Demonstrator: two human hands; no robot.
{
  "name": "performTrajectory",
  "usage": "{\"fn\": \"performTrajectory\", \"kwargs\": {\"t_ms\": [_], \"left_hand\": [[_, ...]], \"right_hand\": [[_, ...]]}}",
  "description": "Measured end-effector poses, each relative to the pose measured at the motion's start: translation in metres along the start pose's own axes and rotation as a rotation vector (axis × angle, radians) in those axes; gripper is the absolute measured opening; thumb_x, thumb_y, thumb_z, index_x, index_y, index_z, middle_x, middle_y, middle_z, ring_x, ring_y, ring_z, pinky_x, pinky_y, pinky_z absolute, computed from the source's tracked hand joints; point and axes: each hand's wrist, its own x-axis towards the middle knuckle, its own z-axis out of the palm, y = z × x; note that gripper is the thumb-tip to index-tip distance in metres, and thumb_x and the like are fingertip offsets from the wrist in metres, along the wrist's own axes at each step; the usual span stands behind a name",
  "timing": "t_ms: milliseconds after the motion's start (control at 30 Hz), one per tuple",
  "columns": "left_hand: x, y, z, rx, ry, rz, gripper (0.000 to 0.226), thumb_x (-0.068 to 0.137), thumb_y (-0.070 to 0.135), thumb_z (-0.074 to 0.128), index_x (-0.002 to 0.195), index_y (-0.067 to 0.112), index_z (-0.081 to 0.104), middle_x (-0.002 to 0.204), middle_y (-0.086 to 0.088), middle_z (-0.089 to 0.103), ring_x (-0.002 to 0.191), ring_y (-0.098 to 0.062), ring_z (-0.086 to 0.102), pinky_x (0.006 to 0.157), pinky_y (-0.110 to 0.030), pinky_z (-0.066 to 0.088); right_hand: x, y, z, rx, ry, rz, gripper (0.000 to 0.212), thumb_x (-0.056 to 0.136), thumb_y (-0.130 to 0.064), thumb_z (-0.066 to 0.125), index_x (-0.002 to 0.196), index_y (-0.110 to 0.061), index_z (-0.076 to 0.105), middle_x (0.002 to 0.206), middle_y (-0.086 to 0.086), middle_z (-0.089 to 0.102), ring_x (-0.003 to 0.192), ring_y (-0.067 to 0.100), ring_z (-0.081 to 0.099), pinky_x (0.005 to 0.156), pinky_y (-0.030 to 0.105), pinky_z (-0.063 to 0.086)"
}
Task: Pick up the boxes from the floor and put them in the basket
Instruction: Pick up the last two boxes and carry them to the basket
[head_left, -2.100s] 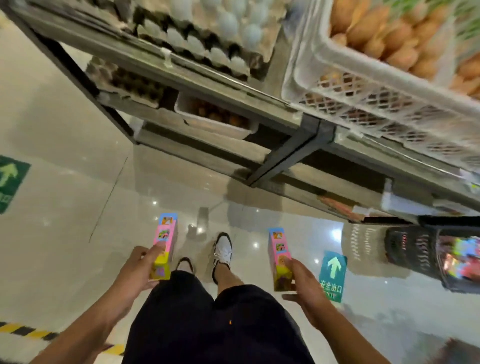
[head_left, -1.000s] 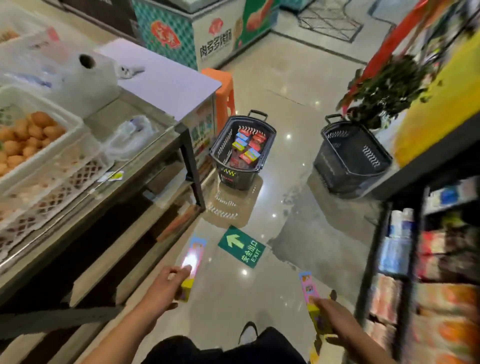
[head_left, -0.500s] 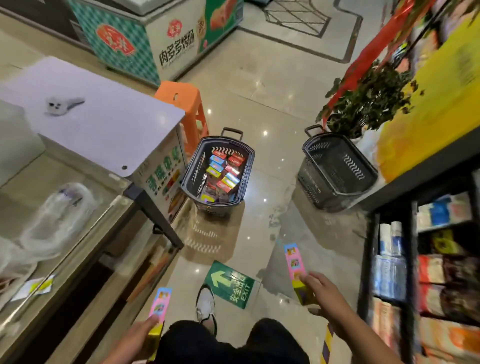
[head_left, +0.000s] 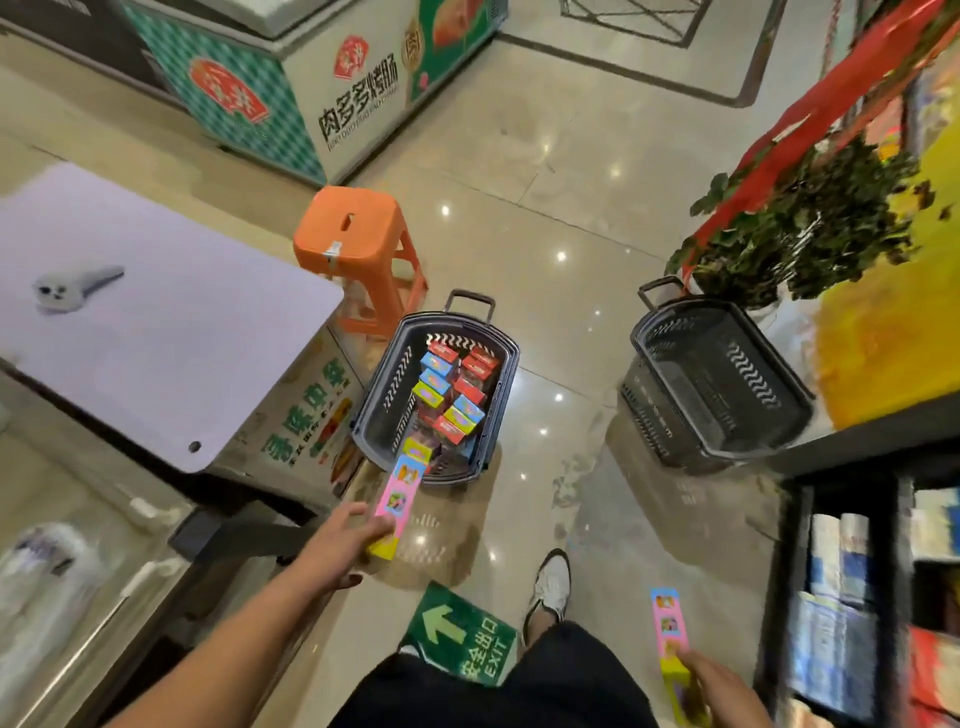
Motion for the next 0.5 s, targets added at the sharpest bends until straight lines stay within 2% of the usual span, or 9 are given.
{"fn": "performTrajectory", "kwargs": {"t_ms": [33, 67, 100, 133, 200, 300, 400, 500], "left_hand": [[0.008, 0.005, 0.006, -0.015, 0.017, -0.014, 0.068, 0.051, 0.064, 0.077, 0.109, 0.032, 0.062, 0.1, -0.011, 0.074, 0.077, -0.026, 0.064, 0.057, -0.028, 0.045], [0.018, 0.009, 0.012, -0.031, 0.032, -0.03, 0.067, 0.052, 0.066, 0.077, 0.108, 0.031, 0.064, 0.1, -0.009, 0.075, 0.079, -0.027, 0.065, 0.057, -0.03, 0.047], [0.02, 0.016, 0.021, -0.043, 0.056, -0.053, 0.064, 0.055, 0.067, 0.077, 0.106, 0.032, 0.066, 0.1, -0.008, 0.075, 0.082, -0.028, 0.067, 0.059, -0.031, 0.049], [0.021, 0.021, 0.031, -0.063, 0.065, -0.081, 0.058, 0.06, 0.067, 0.078, 0.106, 0.033, 0.066, 0.101, -0.006, 0.075, 0.084, -0.027, 0.068, 0.062, -0.033, 0.05], [0.019, 0.031, 0.053, -0.106, 0.081, -0.127, 0.04, 0.076, 0.058, 0.076, 0.105, 0.033, 0.066, 0.102, -0.002, 0.074, 0.084, -0.024, 0.068, 0.071, -0.035, 0.05], [0.021, 0.037, 0.075, -0.152, 0.118, -0.204, 0.026, 0.089, 0.047, 0.07, 0.107, 0.029, 0.064, 0.104, 0.004, 0.07, 0.089, -0.023, 0.068, 0.078, -0.037, 0.05], [0.034, 0.044, 0.078, -0.221, 0.153, -0.259, 0.029, 0.087, 0.047, 0.071, 0.108, 0.028, 0.065, 0.101, 0.001, 0.071, 0.089, -0.023, 0.068, 0.078, -0.037, 0.05], [0.058, 0.061, 0.075, -0.301, 0.191, -0.319, 0.029, 0.089, 0.047, 0.07, 0.109, 0.028, 0.063, 0.102, -0.003, 0.073, 0.086, -0.021, 0.069, 0.076, -0.035, 0.048]], "right_hand": [[0.021, -0.013, -0.012, -0.042, -0.015, -0.002, 0.07, 0.051, -0.079, 0.075, 0.089, -0.021, 0.079, 0.096, 0.0, 0.074, 0.092, 0.017, 0.067, 0.091, 0.035, 0.049], [0.034, -0.032, -0.024, -0.061, -0.04, -0.011, 0.064, 0.056, -0.079, 0.075, 0.09, -0.024, 0.079, 0.095, -0.002, 0.075, 0.091, 0.017, 0.068, 0.092, 0.037, 0.053], [0.042, -0.055, -0.035, -0.061, -0.045, -0.027, 0.049, 0.067, -0.07, 0.075, 0.089, -0.027, 0.078, 0.095, -0.002, 0.075, 0.09, 0.018, 0.069, 0.09, 0.039, 0.056], [0.046, -0.08, -0.046, -0.071, -0.058, -0.036, 0.035, 0.076, -0.061, 0.074, 0.088, -0.028, 0.077, 0.093, -0.001, 0.074, 0.086, 0.019, 0.068, 0.083, 0.038, 0.057], [0.05, -0.142, -0.062, -0.087, -0.099, -0.059, 0.025, 0.08, -0.054, 0.071, 0.088, -0.031, 0.073, 0.088, 0.0, 0.071, 0.079, 0.02, 0.063, 0.071, 0.034, 0.05], [0.068, -0.233, -0.074, -0.102, -0.143, -0.176, 0.023, 0.086, -0.05, 0.069, 0.097, -0.03, 0.071, 0.09, 0.003, 0.071, 0.076, 0.019, 0.06, 0.066, 0.03, 0.044], [0.091, -0.312, -0.064, -0.152, -0.202, -0.273, 0.027, 0.087, -0.052, 0.067, 0.101, -0.029, 0.071, 0.088, 0.002, 0.072, 0.072, 0.016, 0.059, 0.062, 0.027, 0.042], [0.118, -0.377, -0.037, -0.244, -0.268, -0.333, 0.032, 0.083, -0.059, 0.067, 0.104, -0.035, 0.07, 0.09, 0.001, 0.072, 0.072, 0.013, 0.062, 0.059, 0.026, 0.044]]}}
